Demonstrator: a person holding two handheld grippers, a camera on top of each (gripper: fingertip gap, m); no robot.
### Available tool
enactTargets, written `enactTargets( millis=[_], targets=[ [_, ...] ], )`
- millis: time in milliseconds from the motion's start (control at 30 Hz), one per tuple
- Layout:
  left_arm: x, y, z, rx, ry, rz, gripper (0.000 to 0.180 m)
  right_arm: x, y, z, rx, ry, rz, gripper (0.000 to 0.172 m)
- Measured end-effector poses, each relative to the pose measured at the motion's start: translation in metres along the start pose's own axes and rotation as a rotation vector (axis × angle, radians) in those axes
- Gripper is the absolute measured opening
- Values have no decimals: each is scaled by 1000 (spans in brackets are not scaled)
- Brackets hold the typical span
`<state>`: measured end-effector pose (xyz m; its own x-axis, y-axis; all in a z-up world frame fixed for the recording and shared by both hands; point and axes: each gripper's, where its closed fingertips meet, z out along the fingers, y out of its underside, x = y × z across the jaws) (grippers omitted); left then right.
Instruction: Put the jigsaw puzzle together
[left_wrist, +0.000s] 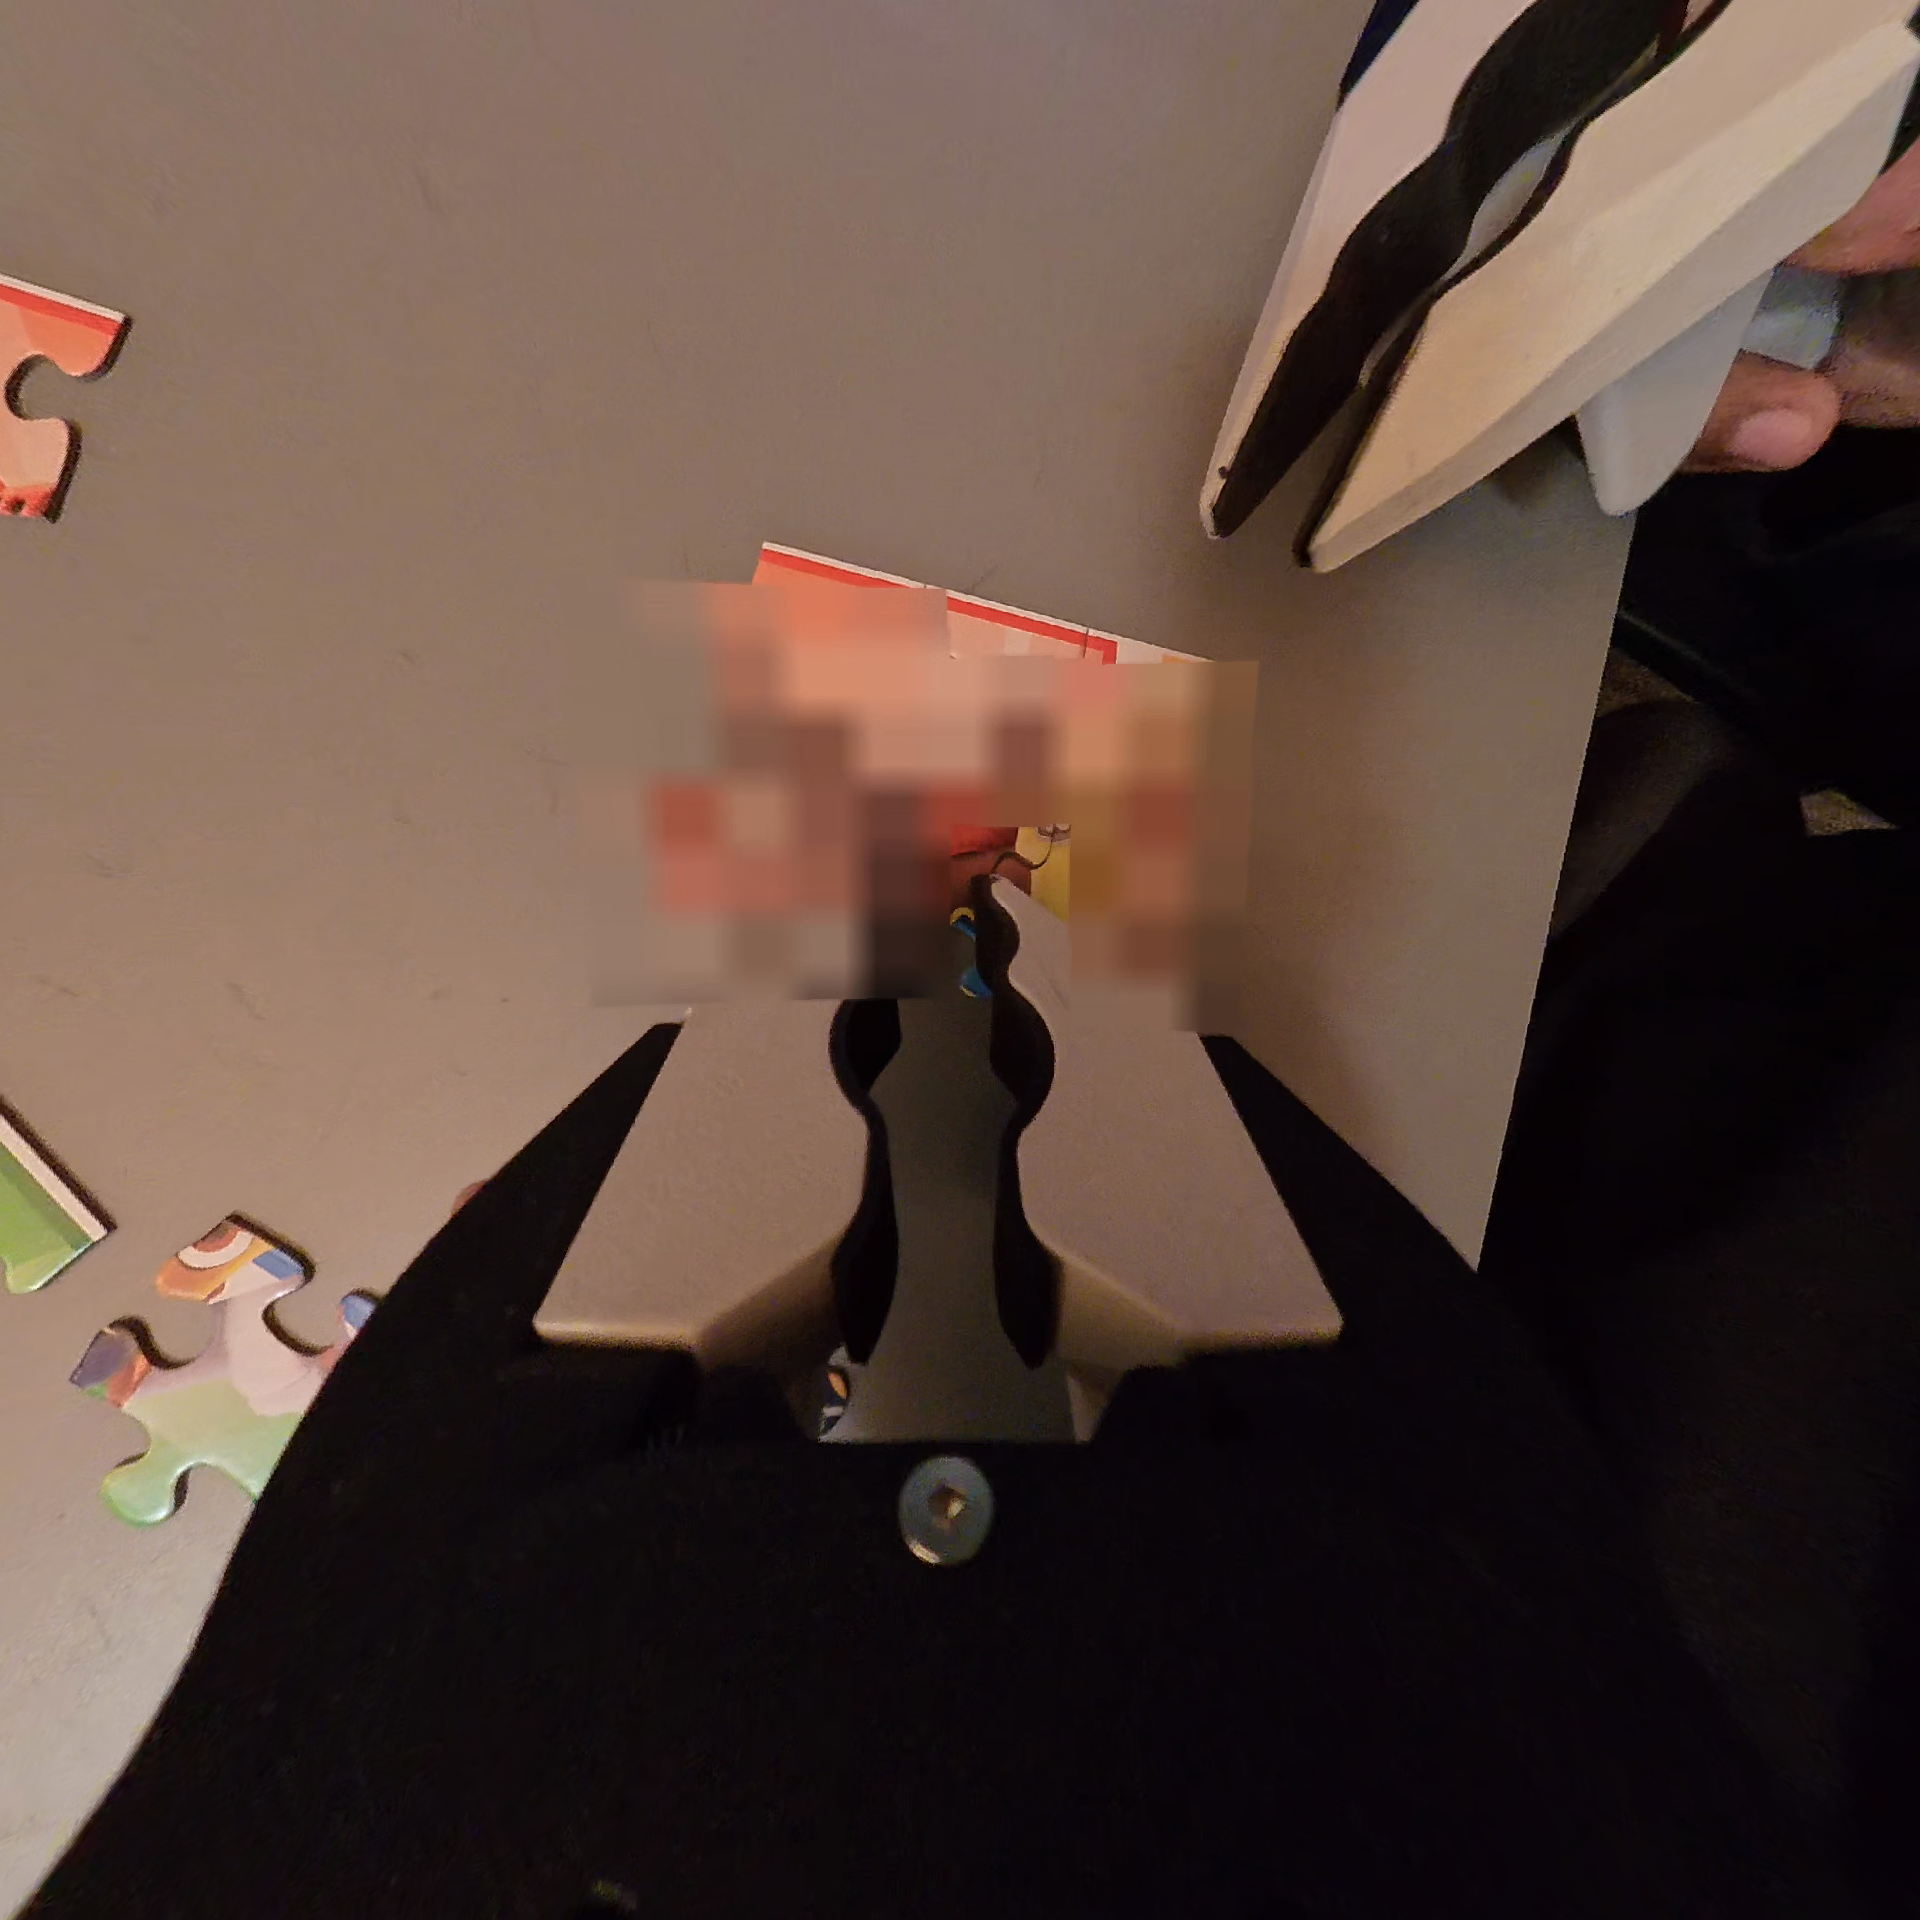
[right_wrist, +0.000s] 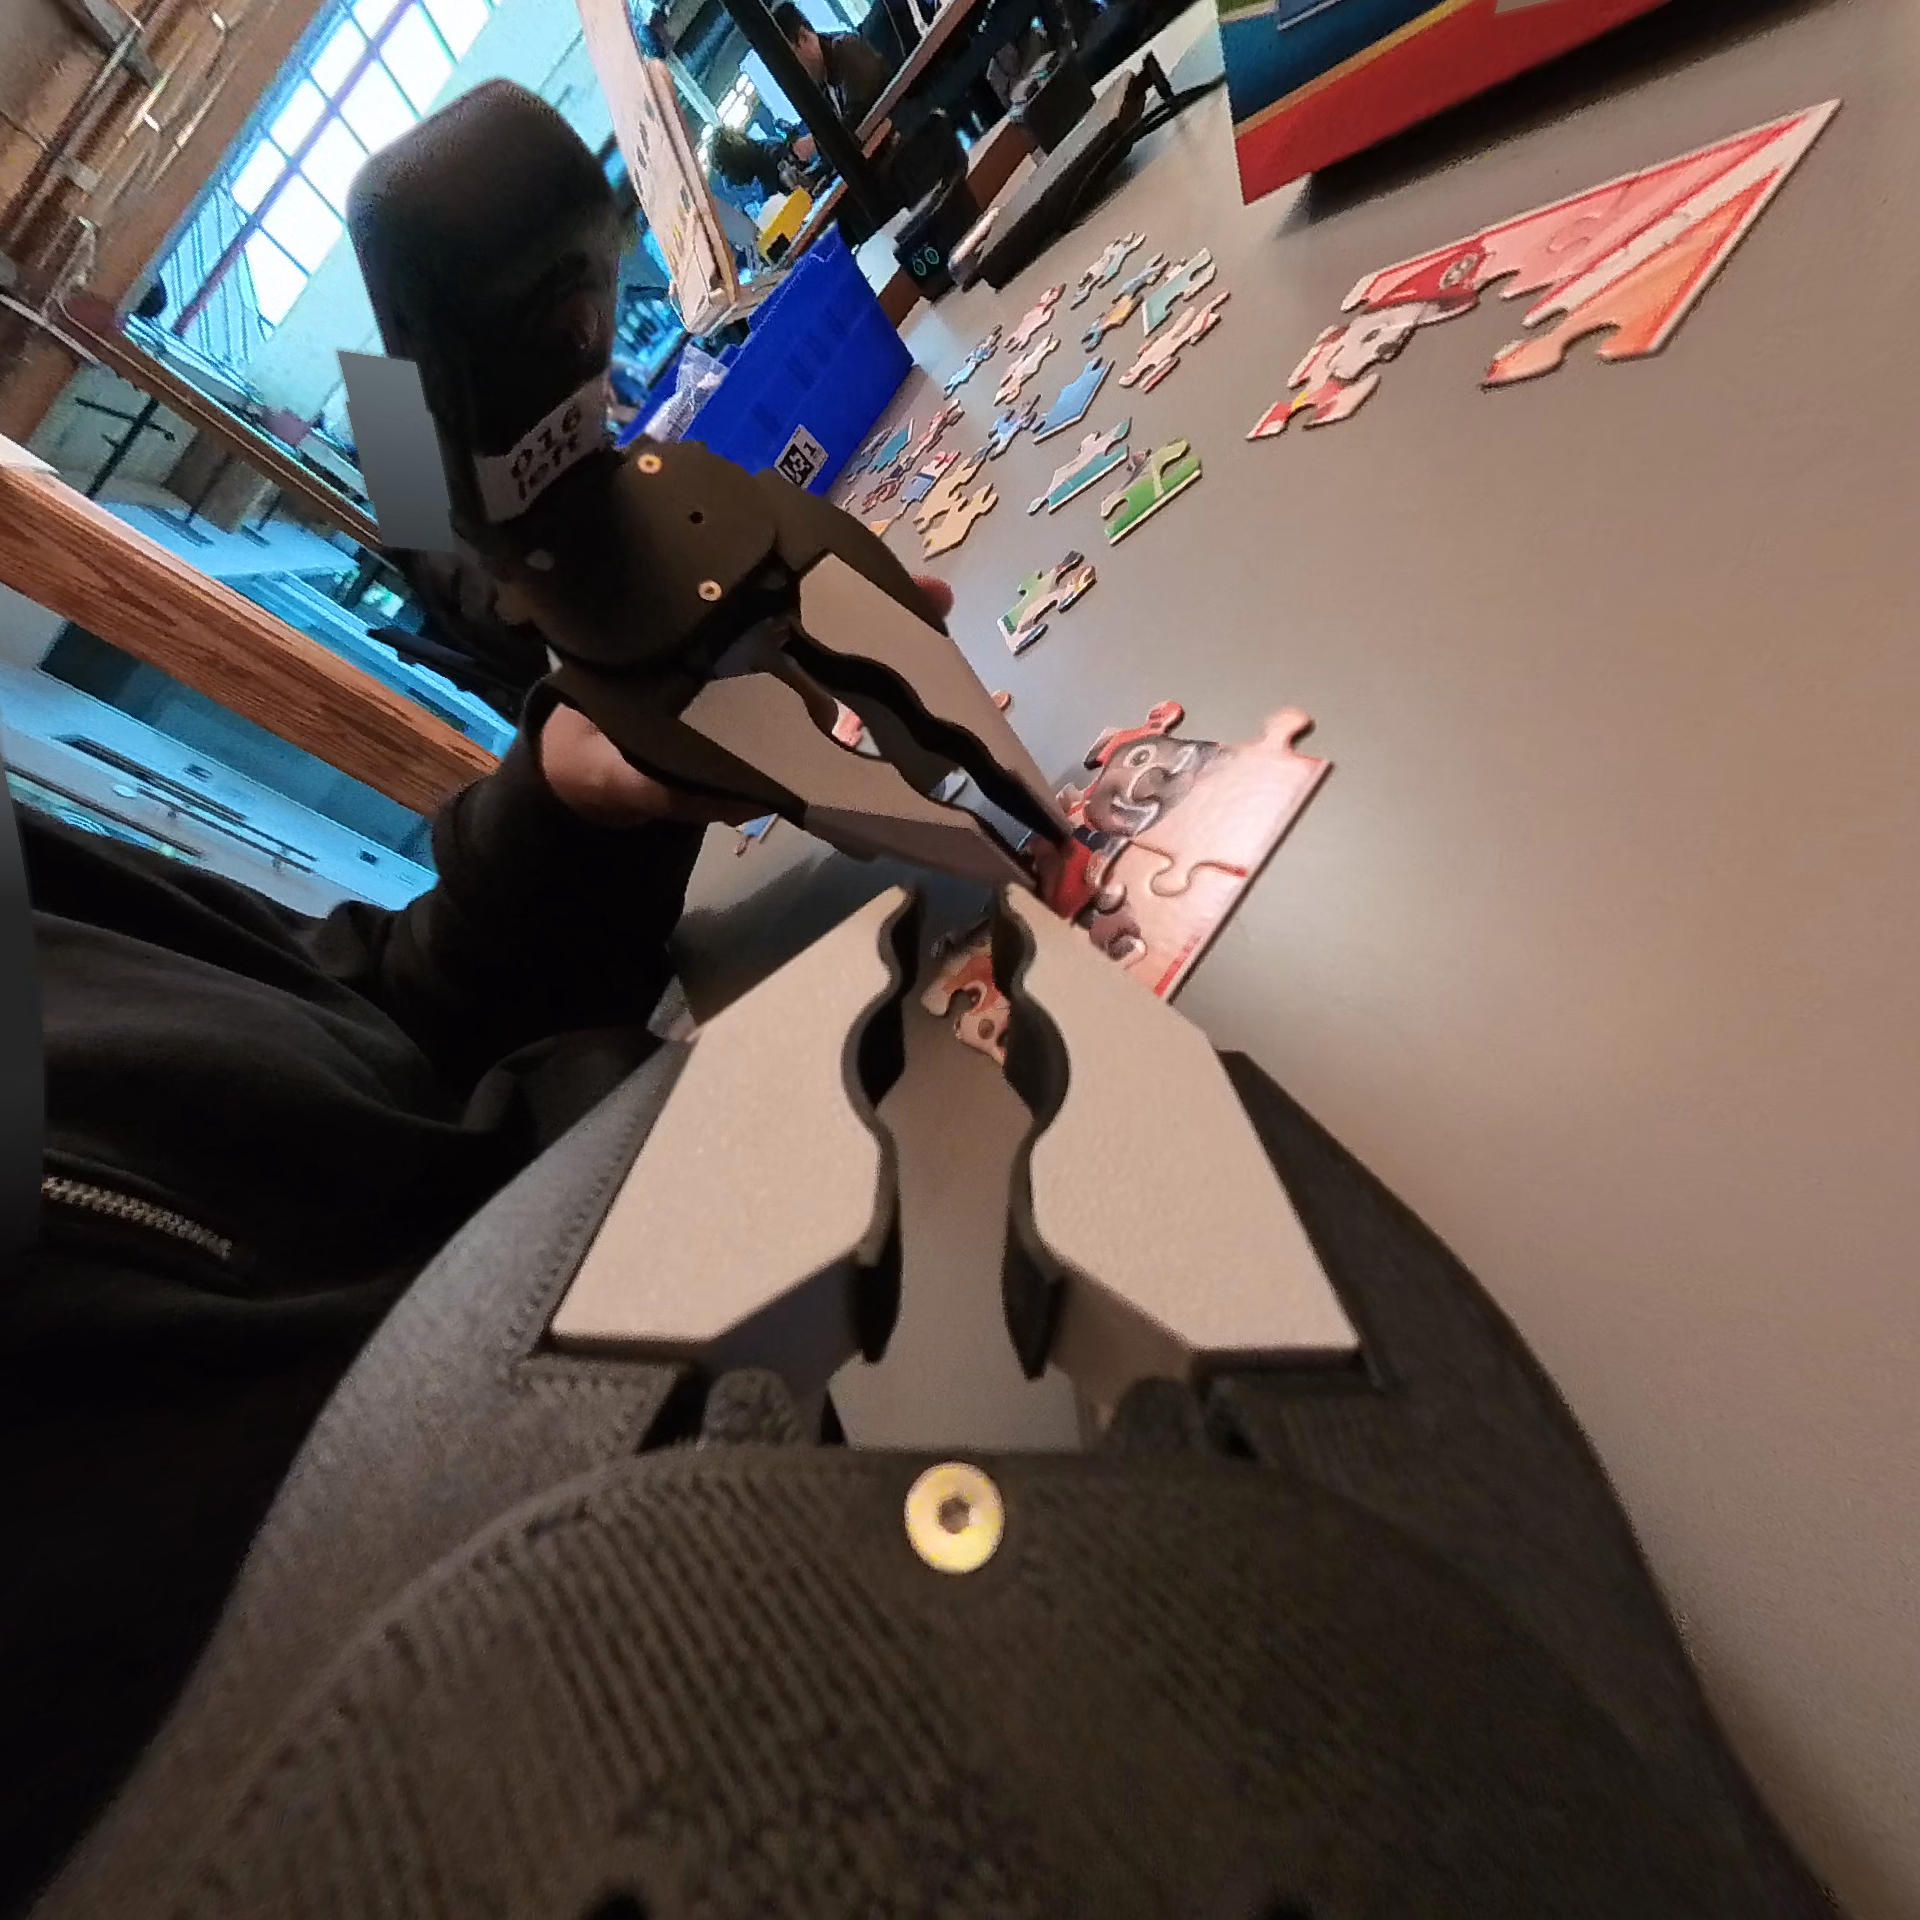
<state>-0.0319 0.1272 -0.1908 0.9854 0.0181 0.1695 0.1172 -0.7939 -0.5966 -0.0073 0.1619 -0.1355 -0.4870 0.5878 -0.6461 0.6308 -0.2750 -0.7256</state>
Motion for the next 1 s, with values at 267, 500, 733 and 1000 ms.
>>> enactTargets(
  millis=[267,500,733,1000],
  targets=[
    [4,0,2,10,20,9,8,16,12,19,-162,186,-211,0],
    [4,-1,3,17,24,3,8,33,27,38,-330,353,-443,0],
    [5,-1,3,22,32,-2,7,36,27,42,-351,370,-475,0],
    [2,6,-6,30,30,-86,6,35,27,44,-353,344,-436,0]
  ],
)
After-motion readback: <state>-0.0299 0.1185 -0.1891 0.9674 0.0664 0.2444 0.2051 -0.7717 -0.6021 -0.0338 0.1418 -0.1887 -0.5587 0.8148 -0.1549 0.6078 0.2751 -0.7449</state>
